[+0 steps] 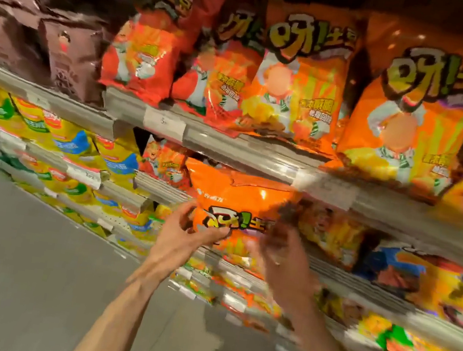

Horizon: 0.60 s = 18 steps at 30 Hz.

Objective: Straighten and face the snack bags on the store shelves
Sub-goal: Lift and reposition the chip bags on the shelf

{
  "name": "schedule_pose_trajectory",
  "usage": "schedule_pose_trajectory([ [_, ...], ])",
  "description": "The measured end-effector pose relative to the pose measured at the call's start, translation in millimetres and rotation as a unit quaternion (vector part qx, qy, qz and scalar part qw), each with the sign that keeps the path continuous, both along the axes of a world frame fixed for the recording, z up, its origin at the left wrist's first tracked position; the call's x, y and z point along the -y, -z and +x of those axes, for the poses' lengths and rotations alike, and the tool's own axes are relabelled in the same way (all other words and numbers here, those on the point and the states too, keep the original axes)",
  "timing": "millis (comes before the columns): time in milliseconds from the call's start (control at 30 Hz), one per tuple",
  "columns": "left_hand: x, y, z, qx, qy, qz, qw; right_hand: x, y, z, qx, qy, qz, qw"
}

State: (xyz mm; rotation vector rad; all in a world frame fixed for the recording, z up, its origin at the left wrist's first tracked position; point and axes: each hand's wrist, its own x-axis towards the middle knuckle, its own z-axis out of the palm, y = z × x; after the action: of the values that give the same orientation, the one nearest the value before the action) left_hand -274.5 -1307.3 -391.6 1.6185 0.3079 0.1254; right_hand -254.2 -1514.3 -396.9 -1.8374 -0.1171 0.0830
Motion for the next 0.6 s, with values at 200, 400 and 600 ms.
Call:
schedule_pose_trajectory([
  [200, 13, -7, 24, 0.029, 0.092, -0.006, 0.995, 8, -9, -8, 0.029, 0.096, 0.005, 0.995],
  [400, 23, -7, 50, 0.051, 0.176, -0.012, 0.983, 18, -7, -2, 0.040, 0.107, -0.016, 0.993],
  [600, 31, 6, 73, 0.054, 0.199, -0.006, 0.979, 23, 2, 13, 0.021, 0.103, -0.029, 0.994],
])
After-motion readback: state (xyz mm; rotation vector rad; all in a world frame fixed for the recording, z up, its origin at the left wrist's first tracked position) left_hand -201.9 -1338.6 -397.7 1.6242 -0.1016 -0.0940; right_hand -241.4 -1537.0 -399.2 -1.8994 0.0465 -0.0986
